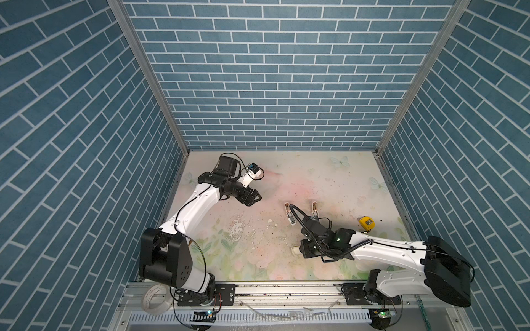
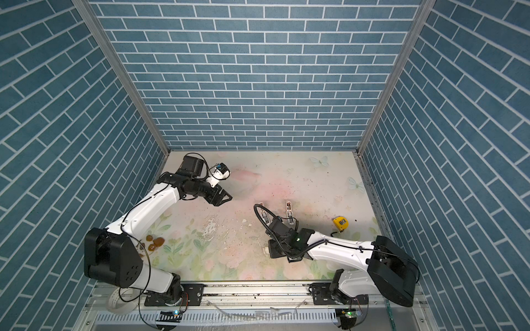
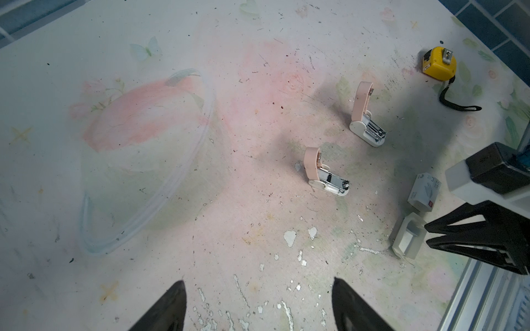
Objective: Load the staples into the stapler
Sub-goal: 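Lower the open right gripper into the white staple tray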
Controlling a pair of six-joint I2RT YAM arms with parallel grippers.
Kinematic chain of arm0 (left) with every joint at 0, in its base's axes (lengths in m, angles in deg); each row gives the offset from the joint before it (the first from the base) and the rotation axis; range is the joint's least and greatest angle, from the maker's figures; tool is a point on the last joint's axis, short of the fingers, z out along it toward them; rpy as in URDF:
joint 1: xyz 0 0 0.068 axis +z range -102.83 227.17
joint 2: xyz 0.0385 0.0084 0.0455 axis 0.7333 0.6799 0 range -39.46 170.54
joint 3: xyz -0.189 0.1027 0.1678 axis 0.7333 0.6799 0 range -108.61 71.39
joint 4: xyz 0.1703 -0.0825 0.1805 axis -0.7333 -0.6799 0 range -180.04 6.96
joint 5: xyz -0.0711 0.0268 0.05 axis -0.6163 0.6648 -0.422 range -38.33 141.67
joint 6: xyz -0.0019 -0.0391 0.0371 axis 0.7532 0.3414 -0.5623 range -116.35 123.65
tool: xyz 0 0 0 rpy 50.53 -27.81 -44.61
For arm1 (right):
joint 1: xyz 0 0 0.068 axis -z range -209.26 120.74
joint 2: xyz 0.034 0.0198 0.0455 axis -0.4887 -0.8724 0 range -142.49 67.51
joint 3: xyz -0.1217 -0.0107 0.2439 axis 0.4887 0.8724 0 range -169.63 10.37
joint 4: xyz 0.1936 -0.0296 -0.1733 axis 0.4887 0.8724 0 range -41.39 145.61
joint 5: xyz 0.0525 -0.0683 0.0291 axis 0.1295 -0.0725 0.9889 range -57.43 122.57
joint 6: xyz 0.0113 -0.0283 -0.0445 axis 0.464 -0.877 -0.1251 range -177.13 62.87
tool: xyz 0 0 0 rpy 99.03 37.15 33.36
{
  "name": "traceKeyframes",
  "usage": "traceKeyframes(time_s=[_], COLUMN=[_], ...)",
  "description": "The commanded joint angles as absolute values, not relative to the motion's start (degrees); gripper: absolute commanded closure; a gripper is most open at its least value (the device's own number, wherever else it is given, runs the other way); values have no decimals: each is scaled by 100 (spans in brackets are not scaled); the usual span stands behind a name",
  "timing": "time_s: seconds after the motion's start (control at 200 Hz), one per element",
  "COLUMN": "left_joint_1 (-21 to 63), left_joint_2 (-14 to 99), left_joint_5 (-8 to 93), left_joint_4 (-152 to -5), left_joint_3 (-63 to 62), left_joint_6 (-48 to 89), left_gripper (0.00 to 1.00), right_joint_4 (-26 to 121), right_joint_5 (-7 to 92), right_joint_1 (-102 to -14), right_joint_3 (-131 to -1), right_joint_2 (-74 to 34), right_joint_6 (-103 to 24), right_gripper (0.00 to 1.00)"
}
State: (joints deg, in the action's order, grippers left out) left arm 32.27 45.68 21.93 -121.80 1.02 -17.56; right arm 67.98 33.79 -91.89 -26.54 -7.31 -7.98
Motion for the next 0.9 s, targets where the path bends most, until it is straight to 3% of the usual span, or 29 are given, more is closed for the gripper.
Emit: traceKeyframes(time_s=[0.0, 0.89], left_joint_1=[3267, 3267], left_joint_2=[4572, 4501], left_joint_5=[2126, 2082], left_joint_4=[-12213, -12162], left_joint_3=[160, 240], left_joint_6=[-1763, -1771], left_gripper=[19, 19], right_joint_4=[7024, 7927], right_joint_5=[3217, 2713], right_joint_1=[-9245, -9465], right_joint_3=[-2872, -3601], right_joint_2=[-911, -1683], right_joint_6=[-659, -730], right_gripper=[76, 76])
